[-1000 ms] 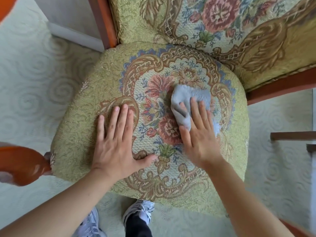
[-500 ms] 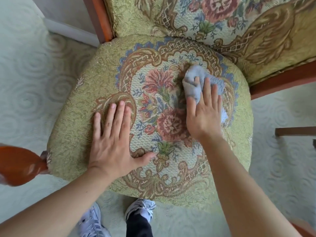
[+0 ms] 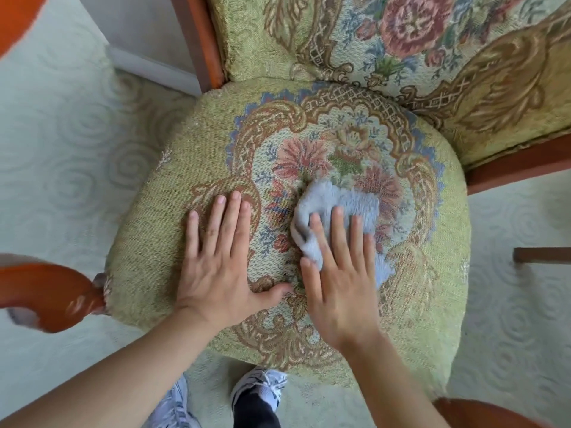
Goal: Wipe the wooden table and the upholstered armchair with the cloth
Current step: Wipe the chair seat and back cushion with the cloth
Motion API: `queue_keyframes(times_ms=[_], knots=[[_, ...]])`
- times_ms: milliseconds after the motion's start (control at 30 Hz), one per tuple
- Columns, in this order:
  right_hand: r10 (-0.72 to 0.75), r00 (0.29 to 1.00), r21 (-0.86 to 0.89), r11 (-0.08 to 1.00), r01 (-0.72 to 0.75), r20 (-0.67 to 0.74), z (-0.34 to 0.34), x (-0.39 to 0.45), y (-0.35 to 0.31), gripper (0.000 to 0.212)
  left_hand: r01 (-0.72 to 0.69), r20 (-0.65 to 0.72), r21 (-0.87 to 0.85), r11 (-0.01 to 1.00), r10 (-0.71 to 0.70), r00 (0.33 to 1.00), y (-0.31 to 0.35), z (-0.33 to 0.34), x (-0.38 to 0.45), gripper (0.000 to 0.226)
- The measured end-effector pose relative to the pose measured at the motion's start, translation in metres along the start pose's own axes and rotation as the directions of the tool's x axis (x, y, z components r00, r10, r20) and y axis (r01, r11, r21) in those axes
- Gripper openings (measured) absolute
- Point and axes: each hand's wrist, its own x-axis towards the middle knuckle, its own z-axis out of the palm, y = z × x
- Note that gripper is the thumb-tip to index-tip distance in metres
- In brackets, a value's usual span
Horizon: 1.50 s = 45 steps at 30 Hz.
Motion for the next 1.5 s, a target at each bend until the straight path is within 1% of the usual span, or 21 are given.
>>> queue_keyframes(times_ms=[67,200,233,300,367,433,500,633,700,767,833,933,1000,1067,1133,1233,1333,1400,1467,1500], knots=[[0.017,1.0,0.017,1.0,-0.017,0.017,-0.004,0.014,-0.004,0.056,0.003,-0.004,-0.009,1.0,-0.003,1.0,0.0,0.001,0.0,0.128],[0.02,1.0,0.041,0.999,-0.021,0.022,-0.019,0.081,-0.025,0.055,-0.006,-0.024,-0.026,1.0,0.005,1.0,-0.001,0.001,-0.001,0.129],[0.004,1.0,0.062,0.998,-0.006,0.023,-0.022,0.099,-0.032,0.055,-0.011,-0.031,-0.036,0.999,0.01,0.999,-0.002,0.002,-0.001,0.129],[-0.073,0.996,0.1,0.993,0.068,0.047,-0.024,0.132,-0.051,0.055,-0.011,-0.039,-0.047,0.999,0.009,0.999,-0.003,0.003,0.0,0.128],[-0.135,0.988,0.099,0.987,0.127,0.076,-0.024,0.161,-0.07,0.055,-0.018,-0.036,-0.063,0.998,0.015,0.999,-0.003,0.003,0.001,0.127],[-0.164,0.981,0.052,0.986,0.16,0.104,-0.021,0.186,-0.091,0.055,-0.018,-0.033,-0.089,0.996,0.015,0.999,-0.005,0.003,-0.001,0.126],[-0.205,0.971,-0.034,0.977,0.211,0.121,-0.014,0.203,-0.11,0.055,-0.018,-0.038,-0.115,0.993,0.014,0.999,-0.006,0.003,-0.002,0.124],[-0.261,0.957,-0.173,0.944,0.28,0.125,-0.005,0.209,-0.123,0.056,-0.01,-0.044,-0.133,0.991,0.004,0.999,-0.005,0.0,-0.003,0.126],[-0.337,0.929,-0.197,0.911,0.363,0.156,-0.005,0.201,-0.12,0.056,-0.006,-0.035,-0.125,0.992,0.001,0.999,-0.005,-0.002,-0.003,0.127],[-0.435,0.872,-0.189,0.858,0.477,0.224,-0.008,0.188,-0.114,0.055,-0.014,-0.029,-0.111,0.994,0.011,1.0,-0.008,-0.003,-0.005,0.124],[-0.49,0.829,-0.151,0.829,0.538,0.268,-0.011,0.173,-0.108,0.054,-0.001,-0.031,-0.099,0.995,-0.002,1.0,-0.014,-0.001,-0.01,0.122],[-0.511,0.815,-0.069,0.835,0.546,0.273,-0.019,0.15,-0.097,0.052,0.081,-0.02,-0.091,0.993,-0.083,0.996,-0.031,0.0,-0.023,0.126],[-0.511,0.817,-0.062,0.837,0.544,0.266,-0.021,0.137,-0.09,0.053,0.114,-0.016,-0.071,0.991,-0.115,0.993,-0.044,0.003,-0.031,0.13],[-0.497,0.826,-0.111,0.835,0.539,0.268,-0.02,0.137,-0.087,0.056,0.138,-0.021,-0.058,0.989,-0.14,0.99,-0.055,0.005,-0.037,0.132],[-0.455,0.859,-0.146,0.857,0.494,0.236,-0.02,0.152,-0.091,0.057,0.139,-0.03,-0.048,0.989,-0.141,0.99,-0.059,0.007,-0.038,0.133],[-0.388,0.901,-0.22,0.878,0.426,0.196,-0.013,0.184,-0.111,0.057,0.139,-0.031,-0.038,0.99,-0.14,0.99,-0.059,0.009,-0.038,0.133],[-0.338,0.921,-0.288,0.878,0.383,0.195,0.0,0.206,-0.135,0.057,0.136,-0.04,-0.044,0.99,-0.138,0.99,-0.058,0.01,-0.039,0.131],[-0.345,0.913,-0.32,0.859,0.4,0.217,0.01,0.21,-0.152,0.057,0.134,-0.048,-0.05,0.99,-0.136,0.99,-0.058,0.009,-0.04,0.13],[-0.408,0.871,-0.303,0.823,0.48,0.273,0.018,0.204,-0.166,0.057,0.138,-0.04,-0.05,0.989,-0.14,0.989,-0.058,0.008,-0.041,0.13],[-0.445,0.841,-0.267,0.808,0.525,0.309,0.02,0.198,-0.17,0.057,0.139,-0.03,-0.048,0.989,-0.14,0.99,-0.057,0.008,-0.041,0.13]])
